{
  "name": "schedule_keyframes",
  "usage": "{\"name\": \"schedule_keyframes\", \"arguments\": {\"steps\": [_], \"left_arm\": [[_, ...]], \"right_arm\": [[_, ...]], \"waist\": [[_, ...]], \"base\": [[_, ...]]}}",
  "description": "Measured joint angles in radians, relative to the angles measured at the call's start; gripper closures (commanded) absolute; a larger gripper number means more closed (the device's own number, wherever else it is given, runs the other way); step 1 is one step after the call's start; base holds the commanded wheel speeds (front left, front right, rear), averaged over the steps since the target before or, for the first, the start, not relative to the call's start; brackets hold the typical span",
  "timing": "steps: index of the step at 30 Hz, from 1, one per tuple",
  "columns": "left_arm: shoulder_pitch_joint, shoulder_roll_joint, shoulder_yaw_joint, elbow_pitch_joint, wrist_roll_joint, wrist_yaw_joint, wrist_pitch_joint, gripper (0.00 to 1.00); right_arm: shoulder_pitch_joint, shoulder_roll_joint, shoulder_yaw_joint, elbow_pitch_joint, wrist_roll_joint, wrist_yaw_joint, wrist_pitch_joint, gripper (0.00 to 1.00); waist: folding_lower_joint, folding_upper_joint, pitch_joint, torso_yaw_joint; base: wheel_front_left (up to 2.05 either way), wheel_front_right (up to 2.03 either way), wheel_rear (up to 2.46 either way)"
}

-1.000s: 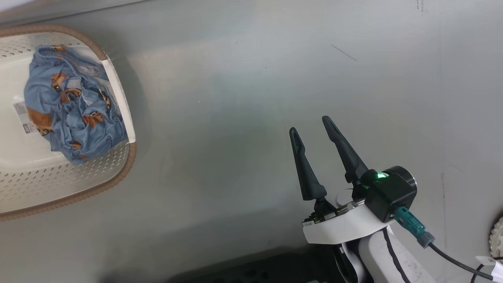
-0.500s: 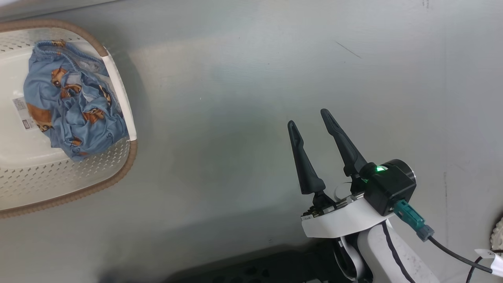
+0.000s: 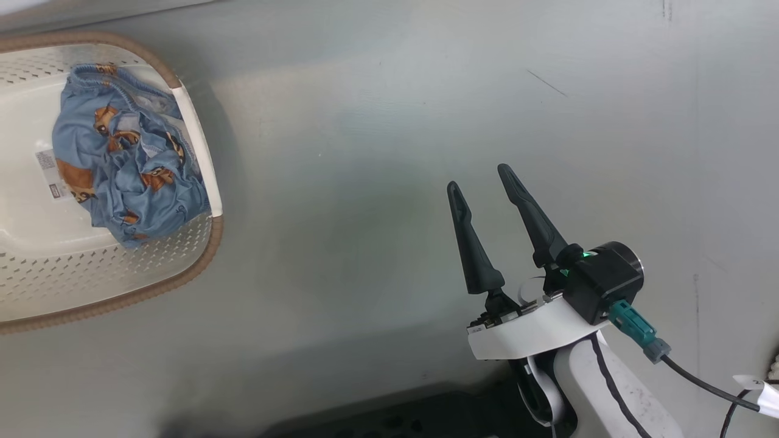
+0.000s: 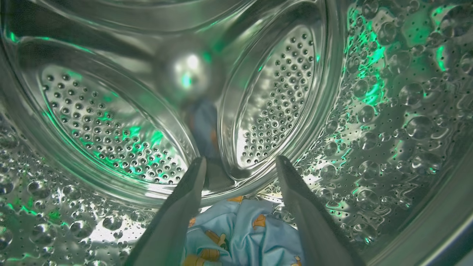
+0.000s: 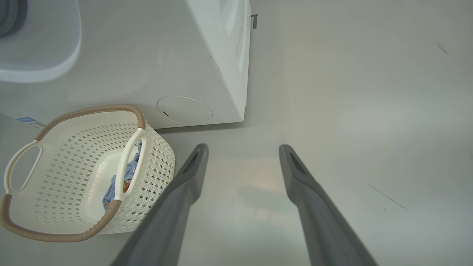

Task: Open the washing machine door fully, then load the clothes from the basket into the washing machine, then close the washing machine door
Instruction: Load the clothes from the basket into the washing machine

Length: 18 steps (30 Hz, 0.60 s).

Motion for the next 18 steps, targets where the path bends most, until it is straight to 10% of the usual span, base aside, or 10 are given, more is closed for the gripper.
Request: {"name": "schedule_keyframes", "arguments": {"steps": [18], "left_arm": [[0.03,-0.081,-0.061,0.083,-0.043,0.0,0.0,0.0]], "right_arm": [[-0.025,-0.001,-0.047,0.033,0.002,0.0,0.0,0.0]], "waist": [[0.0,0.0,-0.061,0.048]], "base": [[0.0,0.0,0.0]]}}
